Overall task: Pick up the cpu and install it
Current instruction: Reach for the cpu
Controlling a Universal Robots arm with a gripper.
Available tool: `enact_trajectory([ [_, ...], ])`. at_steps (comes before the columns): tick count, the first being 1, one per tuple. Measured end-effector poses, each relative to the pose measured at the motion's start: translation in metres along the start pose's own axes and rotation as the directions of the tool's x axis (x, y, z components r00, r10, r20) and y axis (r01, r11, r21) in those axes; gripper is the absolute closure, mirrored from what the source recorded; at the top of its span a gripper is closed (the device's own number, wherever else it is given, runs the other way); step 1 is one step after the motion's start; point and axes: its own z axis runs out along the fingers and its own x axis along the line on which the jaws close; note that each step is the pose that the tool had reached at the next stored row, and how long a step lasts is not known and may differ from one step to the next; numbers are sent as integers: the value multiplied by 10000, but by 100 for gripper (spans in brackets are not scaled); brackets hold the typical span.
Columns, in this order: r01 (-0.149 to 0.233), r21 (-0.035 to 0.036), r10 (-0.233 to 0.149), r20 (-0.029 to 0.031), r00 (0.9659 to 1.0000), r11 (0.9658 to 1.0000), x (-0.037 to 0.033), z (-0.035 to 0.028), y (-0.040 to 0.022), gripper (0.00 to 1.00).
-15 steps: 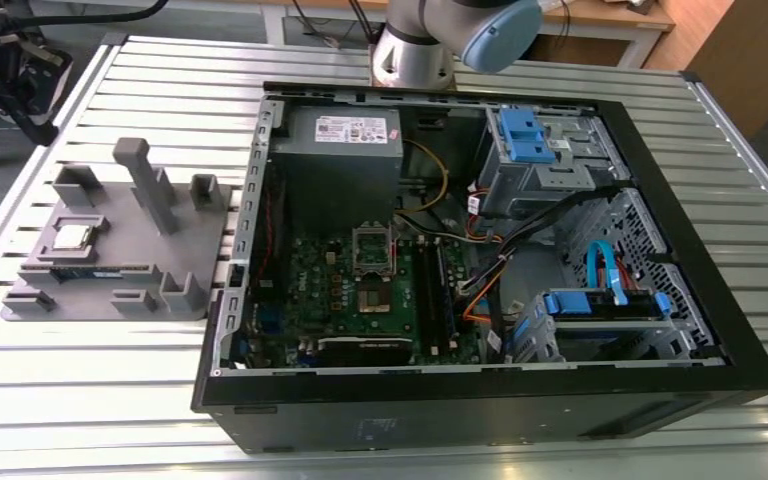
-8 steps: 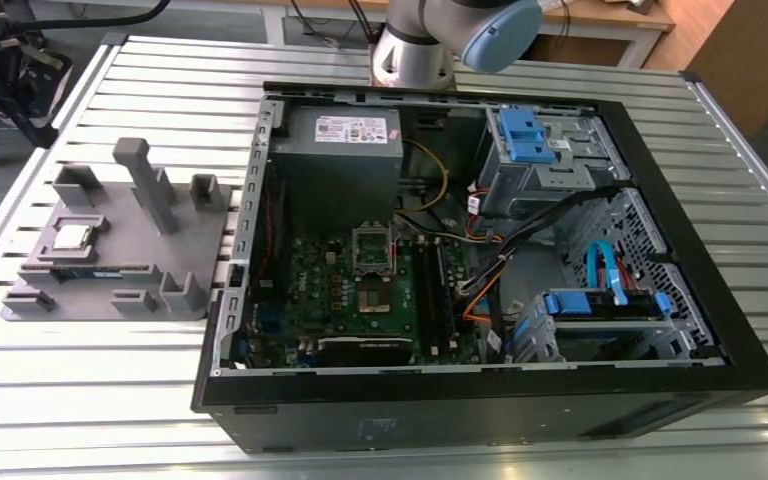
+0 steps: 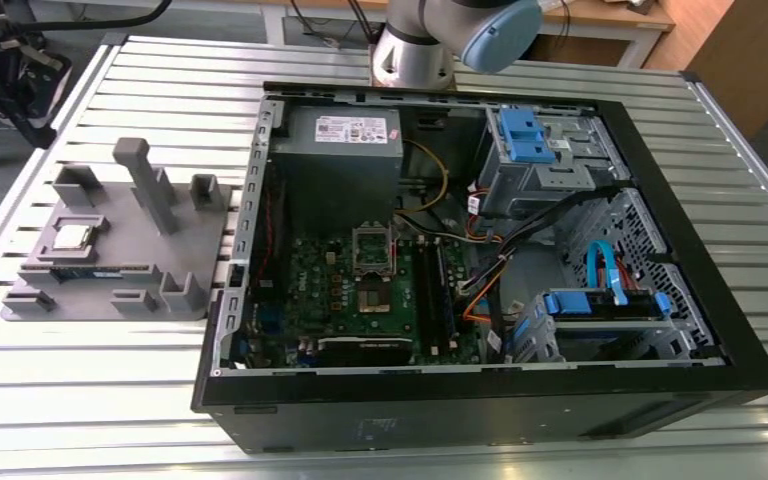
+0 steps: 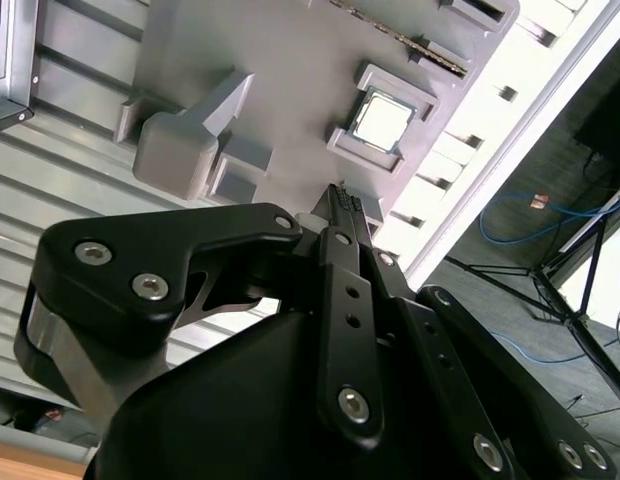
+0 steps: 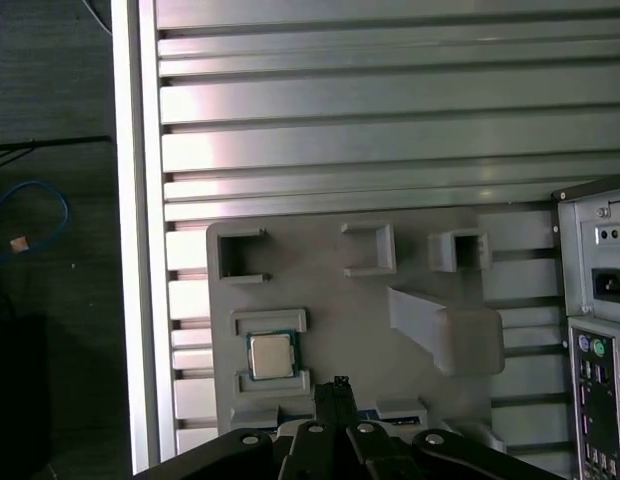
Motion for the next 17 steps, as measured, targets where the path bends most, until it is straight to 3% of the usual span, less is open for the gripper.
enact_trajectory([
  [8,7,2,-7,-20,10000,10000,2,5,-1,89],
  [17,146,0,-146,-26,9999,9999,59,105,-29,89],
])
